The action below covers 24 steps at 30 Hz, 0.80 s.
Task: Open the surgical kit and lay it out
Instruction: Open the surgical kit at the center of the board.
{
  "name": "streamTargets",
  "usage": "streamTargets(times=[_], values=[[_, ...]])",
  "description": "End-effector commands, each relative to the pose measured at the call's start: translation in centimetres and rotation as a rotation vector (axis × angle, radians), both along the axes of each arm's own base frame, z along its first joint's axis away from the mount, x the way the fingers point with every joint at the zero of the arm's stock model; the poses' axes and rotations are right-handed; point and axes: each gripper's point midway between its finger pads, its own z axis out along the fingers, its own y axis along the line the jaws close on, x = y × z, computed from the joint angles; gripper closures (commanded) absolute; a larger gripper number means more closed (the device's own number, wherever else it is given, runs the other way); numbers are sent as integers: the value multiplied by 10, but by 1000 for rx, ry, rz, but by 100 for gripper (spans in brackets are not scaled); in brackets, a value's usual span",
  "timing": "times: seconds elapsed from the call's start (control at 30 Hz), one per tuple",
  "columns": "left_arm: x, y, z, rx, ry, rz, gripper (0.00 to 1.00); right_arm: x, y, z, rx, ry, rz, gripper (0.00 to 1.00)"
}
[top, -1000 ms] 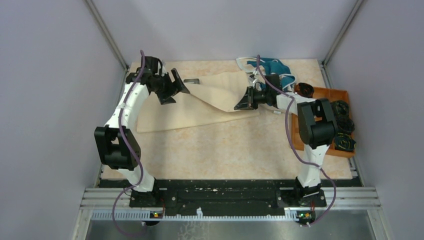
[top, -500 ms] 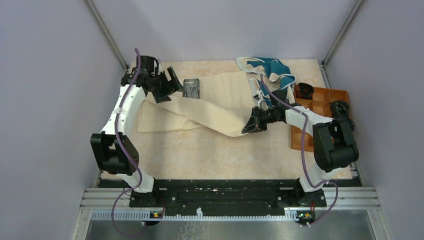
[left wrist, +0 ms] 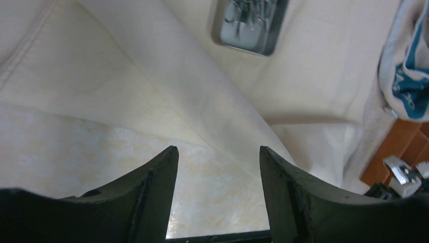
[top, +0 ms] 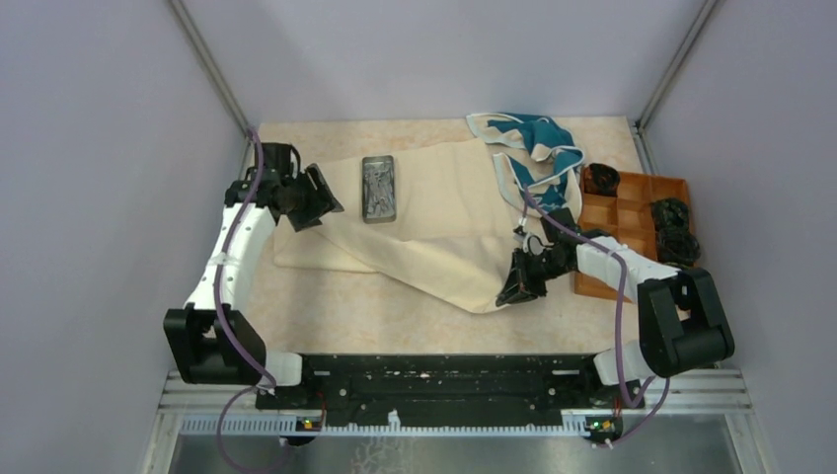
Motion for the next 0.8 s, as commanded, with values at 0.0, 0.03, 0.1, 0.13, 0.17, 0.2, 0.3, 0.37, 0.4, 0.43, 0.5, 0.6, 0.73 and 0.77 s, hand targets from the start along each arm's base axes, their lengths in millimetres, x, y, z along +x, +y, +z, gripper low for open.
streamTargets(times=[0.0,0.03,0.1,0.13,0.17,0.2,0.3,0.37,0.4,0.43,0.5,0.6,0.73,0.77], values=[[20,42,-35,-26,67,189,42,23,3,17,-17,-75,0,100],[22,51,-46,-56,98,230,47,31,5,22,-13,-92,1,100],[31,66,-60,-144,100,279,48,44,9,31,-1,-128,8,100],[38,71,-64,-185,78,291,45,48,10,34,5,-137,11,100],[45,78,-69,-214,53,306,41,51,11,36,7,-148,13,100],[55,83,-70,-239,11,309,36,53,12,38,8,-152,17,100],[77,90,-78,-313,-53,304,25,55,14,41,20,-154,33,100],[89,87,-83,-355,-62,288,25,54,13,41,21,-157,37,100],[96,87,-86,-367,-70,282,24,53,13,41,23,-158,38,100],[99,87,-92,-381,-69,287,23,53,14,41,26,-158,39,100],[105,88,-102,-417,-68,299,25,53,14,42,30,-157,38,100],[113,88,-112,-449,-70,312,29,57,16,45,40,-165,32,100],[121,91,-118,-457,-74,325,29,62,18,49,47,-178,29,100],[122,92,-120,-453,-71,324,31,63,18,50,47,-182,31,100]])
